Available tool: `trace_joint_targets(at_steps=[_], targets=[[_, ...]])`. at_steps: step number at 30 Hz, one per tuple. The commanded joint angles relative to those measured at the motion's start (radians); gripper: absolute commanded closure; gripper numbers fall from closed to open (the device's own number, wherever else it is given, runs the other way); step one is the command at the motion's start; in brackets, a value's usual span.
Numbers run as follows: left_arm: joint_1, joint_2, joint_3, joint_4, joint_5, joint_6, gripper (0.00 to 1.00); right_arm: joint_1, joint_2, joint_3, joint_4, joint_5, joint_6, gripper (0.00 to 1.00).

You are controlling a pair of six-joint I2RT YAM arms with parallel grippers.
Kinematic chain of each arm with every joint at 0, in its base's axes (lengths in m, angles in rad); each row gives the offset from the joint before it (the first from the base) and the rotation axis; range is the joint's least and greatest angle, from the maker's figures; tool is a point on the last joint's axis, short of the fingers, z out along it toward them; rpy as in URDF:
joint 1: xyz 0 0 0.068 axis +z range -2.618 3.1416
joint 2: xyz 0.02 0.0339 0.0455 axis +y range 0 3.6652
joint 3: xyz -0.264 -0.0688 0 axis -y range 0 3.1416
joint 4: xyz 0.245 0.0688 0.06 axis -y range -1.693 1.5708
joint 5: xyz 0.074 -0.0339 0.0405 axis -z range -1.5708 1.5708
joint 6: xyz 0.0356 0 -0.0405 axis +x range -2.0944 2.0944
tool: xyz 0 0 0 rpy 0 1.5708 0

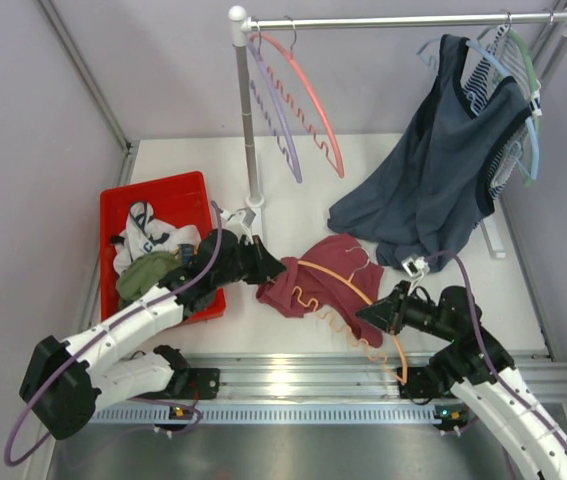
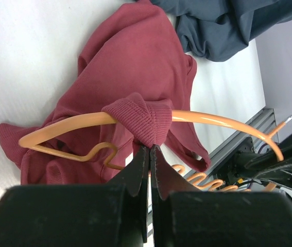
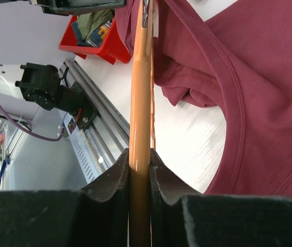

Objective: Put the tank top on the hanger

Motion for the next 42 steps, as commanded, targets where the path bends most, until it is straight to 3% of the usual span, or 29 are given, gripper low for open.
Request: trace_joint_targets(at_steps=[1, 8, 14, 18, 23, 25, 28, 31, 35, 42], targets=[[0.002, -0.005, 0.062, 0.010, 0.035, -0.005, 1.00, 0.006, 0.052, -0.009, 0.197, -0.012, -0.022, 1.00], [0.002, -0.002, 0.080, -0.002, 0.032, 0.001, 1.00, 0.088, 0.231, -0.012, 0.401, 0.050, -0.039, 1.00], [0.002, 0.010, 0.105, -0.030, 0.015, 0.028, 1.00, 0.246, 0.375, 0.001, 0.522, 0.188, -0.080, 1.00], [0.005, 0.010, 0.131, -0.086, -0.057, 0.067, 1.00, 0.341, 0.414, 0.003, 0.561, 0.294, -0.105, 1.00], [0.019, 0.044, 0.149, -0.151, -0.120, 0.116, 1.00, 0.352, 0.382, -0.003, 0.562, 0.365, -0.138, 1.00], [0.020, 0.053, 0.148, -0.162, -0.124, 0.128, 0.90, 0.352, 0.383, 0.001, 0.556, 0.365, -0.152, 1.00], [0.020, 0.051, 0.143, -0.169, -0.147, 0.146, 0.66, 0.354, 0.400, 0.009, 0.548, 0.336, -0.160, 1.00], [0.020, 0.025, 0.151, -0.178, -0.166, 0.168, 0.58, 0.354, 0.403, 0.009, 0.545, 0.325, -0.161, 1.00], [0.020, -0.042, 0.162, -0.166, -0.183, 0.225, 0.54, 0.354, 0.403, 0.012, 0.533, 0.324, -0.168, 1.00], [0.013, -0.130, 0.151, -0.050, 0.017, 0.289, 0.51, 0.358, 0.437, 0.035, 0.532, 0.315, -0.186, 1.00]])
